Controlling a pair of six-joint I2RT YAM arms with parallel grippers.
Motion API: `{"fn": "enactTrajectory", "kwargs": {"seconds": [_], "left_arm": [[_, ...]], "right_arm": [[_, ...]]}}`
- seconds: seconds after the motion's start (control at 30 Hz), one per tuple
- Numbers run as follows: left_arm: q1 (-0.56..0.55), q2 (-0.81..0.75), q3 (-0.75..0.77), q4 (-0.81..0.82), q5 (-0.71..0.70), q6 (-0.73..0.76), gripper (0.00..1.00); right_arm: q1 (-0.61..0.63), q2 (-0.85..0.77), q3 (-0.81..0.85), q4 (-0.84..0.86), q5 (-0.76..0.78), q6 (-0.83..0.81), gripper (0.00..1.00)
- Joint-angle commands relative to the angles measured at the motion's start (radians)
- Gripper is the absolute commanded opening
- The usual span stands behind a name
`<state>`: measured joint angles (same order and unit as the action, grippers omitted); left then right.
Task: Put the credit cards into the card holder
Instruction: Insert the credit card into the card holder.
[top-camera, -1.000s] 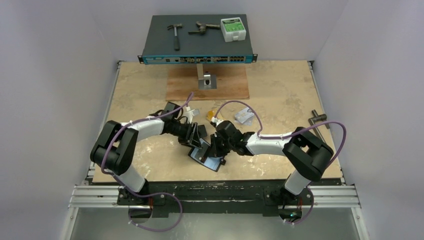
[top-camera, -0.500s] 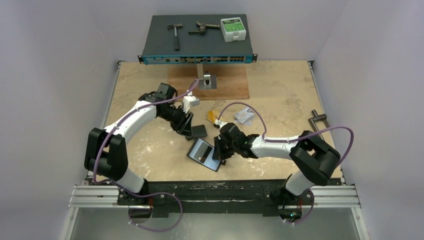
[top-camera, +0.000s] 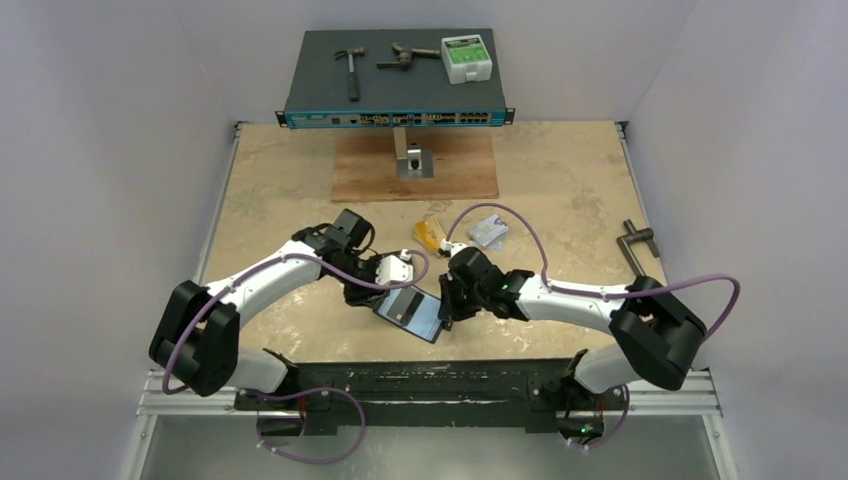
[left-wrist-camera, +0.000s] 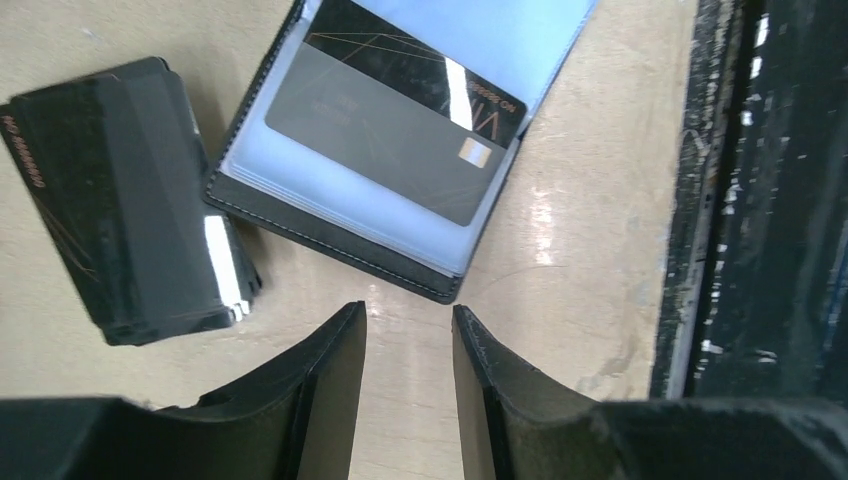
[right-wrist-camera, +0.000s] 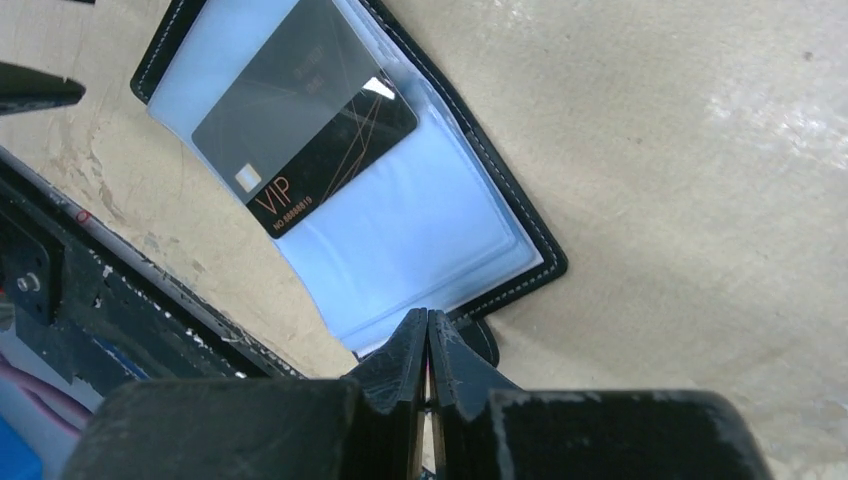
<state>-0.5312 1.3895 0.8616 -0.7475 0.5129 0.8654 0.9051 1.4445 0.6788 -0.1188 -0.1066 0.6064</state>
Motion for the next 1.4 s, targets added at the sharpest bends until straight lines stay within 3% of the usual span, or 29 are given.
{"fn": "enactTrajectory", "kwargs": {"seconds": [0.0,0.07,0.43,0.6,0.8,0.97,1.37], "left_arm": [[-0.029,0.019,-0.002,0.101,-0.049,0.101,0.36],[-0.037,0.044,0.005,0.102,-0.05,0.102,0.36],[-0.122,0.074,-0.001,0.12,-0.045,0.044,0.35],[-0.148,0.068,-0.001,0.122,-0.049,0.006,0.35],[-0.182,0.052,-0.014,0.11,-0.059,-0.037,0.34],[-0.217,0.042,-0.026,0.097,-0.058,-0.058,0.33],[-0.276,0.015,-0.044,0.057,-0.038,-0.094,0.33]], "right_arm": [[0.006,-0.062,-0.017,-0.077,0.07,-0.004,0.06],[0.006,-0.081,-0.019,-0.101,0.089,0.002,0.13],[0.011,-0.109,0.011,-0.214,0.123,0.0,0.34],[0.02,-0.099,0.03,-0.224,0.113,-0.002,0.36],[0.028,-0.107,0.041,-0.278,0.114,0.005,0.3],[0.03,-0.102,0.051,-0.328,0.16,0.015,0.01],[0.024,-0.042,0.213,-0.49,0.375,-0.04,0.0]]}}
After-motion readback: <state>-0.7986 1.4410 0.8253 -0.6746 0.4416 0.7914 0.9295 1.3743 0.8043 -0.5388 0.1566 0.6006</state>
